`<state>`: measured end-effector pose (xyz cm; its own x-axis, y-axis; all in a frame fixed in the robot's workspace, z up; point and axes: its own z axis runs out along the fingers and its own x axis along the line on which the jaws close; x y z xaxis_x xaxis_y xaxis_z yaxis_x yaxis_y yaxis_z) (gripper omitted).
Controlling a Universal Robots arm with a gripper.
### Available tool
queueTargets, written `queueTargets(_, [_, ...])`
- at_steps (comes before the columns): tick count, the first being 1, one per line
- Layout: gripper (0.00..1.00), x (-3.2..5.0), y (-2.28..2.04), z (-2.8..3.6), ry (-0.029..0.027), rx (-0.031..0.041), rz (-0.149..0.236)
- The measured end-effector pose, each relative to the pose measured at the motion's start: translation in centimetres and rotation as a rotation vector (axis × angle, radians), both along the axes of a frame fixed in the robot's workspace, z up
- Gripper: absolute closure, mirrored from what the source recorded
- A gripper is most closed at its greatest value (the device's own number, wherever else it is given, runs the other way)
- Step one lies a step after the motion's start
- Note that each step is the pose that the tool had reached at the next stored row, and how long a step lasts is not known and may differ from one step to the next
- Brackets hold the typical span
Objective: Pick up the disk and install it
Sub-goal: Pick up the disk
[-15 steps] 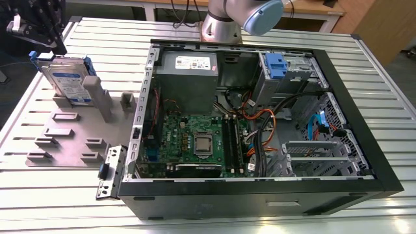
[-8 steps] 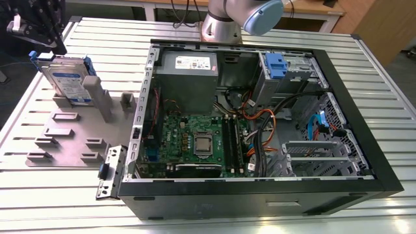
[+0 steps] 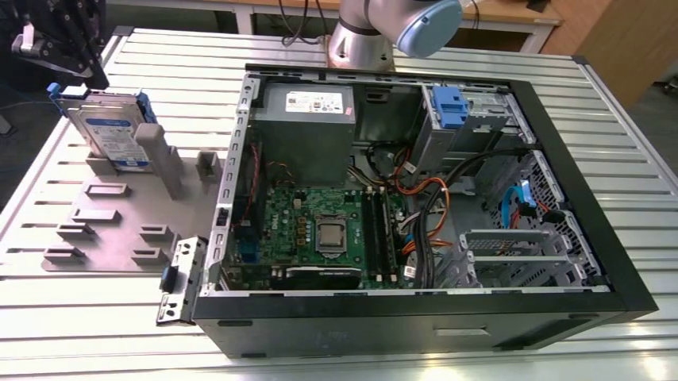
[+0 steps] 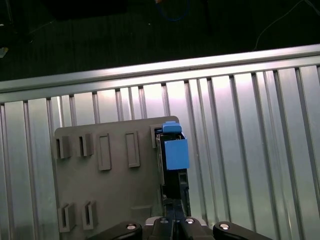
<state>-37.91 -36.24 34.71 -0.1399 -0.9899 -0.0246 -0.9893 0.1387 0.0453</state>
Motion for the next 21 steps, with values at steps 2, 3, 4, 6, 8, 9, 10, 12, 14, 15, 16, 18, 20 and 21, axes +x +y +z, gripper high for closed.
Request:
queueTargets(2, [0.89,0.0,0.0,0.0,0.0,0.0,0.0])
queueTargets(3, [0.89,0.0,0.0,0.0,0.0,0.0,0.0])
queueTargets(4, [0.83,0.0,0.0,0.0,0.0,0.0,0.0])
queueTargets(6, [0.71,0.0,0.0,0.0,0.0,0.0,0.0])
queueTargets(8, [0.65,0.0,0.0,0.0,0.0,0.0,0.001])
queueTargets(9, [0.59,0.0,0.0,0.0,0.0,0.0,0.001])
queueTargets(10, [0.59,0.0,0.0,0.0,0.0,0.0,0.001])
queueTargets(12, [0.53,0.0,0.0,0.0,-0.0001,0.0,0.001])
queueTargets(14, [0.42,0.0,0.0,0.0,0.0,0.0,0.001])
queueTargets(15, [0.42,0.0,0.0,0.0,0.0,0.0,0.001])
queueTargets(16, [0.35,0.0,0.0,0.0,0.0,0.0,0.001])
queueTargets(18, [0.35,-0.22,0.02,-0.19,-0.0024,0.0,0.001])
queueTargets(20, [0.35,-0.61,0.04,-0.51,-0.0056,0.0,0.002])
queueTargets(21, [0.35,-0.79,0.05,-0.69,-0.0071,0.0001,0.002])
